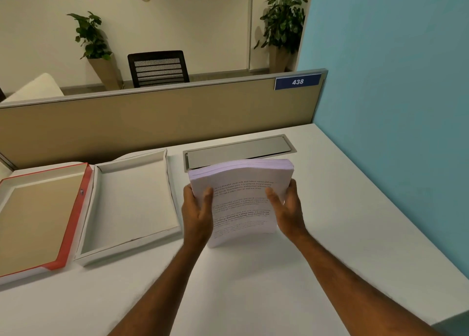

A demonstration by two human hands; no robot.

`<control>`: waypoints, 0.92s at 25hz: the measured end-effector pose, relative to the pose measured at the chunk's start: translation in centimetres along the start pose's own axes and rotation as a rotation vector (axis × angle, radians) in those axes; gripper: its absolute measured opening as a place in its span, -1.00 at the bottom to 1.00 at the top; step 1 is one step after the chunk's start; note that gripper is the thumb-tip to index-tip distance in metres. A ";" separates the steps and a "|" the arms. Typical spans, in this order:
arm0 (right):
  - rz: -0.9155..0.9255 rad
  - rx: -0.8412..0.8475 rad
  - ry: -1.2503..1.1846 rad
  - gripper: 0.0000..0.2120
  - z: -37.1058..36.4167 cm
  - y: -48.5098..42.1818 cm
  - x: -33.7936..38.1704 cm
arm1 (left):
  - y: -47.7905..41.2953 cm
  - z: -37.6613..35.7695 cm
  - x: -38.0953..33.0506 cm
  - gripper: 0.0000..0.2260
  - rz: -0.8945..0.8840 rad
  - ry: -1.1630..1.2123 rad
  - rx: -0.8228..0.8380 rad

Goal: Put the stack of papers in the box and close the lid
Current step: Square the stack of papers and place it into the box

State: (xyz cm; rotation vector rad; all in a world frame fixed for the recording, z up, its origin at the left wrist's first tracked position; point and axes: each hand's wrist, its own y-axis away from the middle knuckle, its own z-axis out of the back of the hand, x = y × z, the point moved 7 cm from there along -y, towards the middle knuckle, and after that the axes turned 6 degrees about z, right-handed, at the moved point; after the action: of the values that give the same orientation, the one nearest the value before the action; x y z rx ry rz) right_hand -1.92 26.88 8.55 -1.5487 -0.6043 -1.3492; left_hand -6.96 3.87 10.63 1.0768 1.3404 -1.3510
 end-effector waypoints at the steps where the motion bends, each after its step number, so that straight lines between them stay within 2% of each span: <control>1: -0.007 0.017 0.028 -0.66 -0.1 0.9 -0.9 | 0.8 -0.1 1.2 -0.76 0.014 -0.025 0.061; 3: -0.013 0.013 0.039 -0.67 -0.4 1.5 -1.5 | 1.6 -0.3 2.5 -0.78 0.018 -0.057 0.097; 7: -0.018 -0.024 -0.017 -0.72 -1.2 0.6 -1.3 | 1.0 -0.1 2.0 -0.82 -0.021 -0.069 0.045; 16: -0.030 0.005 0.025 -0.69 -2.1 0.2 -2.7 | 0.3 1.0 5.0 -0.76 0.011 -0.106 0.049; 20: -0.128 0.085 0.101 -0.74 -1.6 0.3 -5.8 | 0.8 1.2 7.6 -0.76 0.075 -0.157 0.122; 23: -0.136 0.124 0.151 -0.73 -1.8 -0.7 -6.2 | -0.2 1.3 8.0 -0.83 0.089 -0.196 0.075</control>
State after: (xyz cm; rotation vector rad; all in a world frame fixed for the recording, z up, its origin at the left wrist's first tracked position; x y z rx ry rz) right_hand -4.96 26.96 2.81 -1.3133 -0.6953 -1.4875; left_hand -8.64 2.32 2.88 1.0131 1.0948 -1.4109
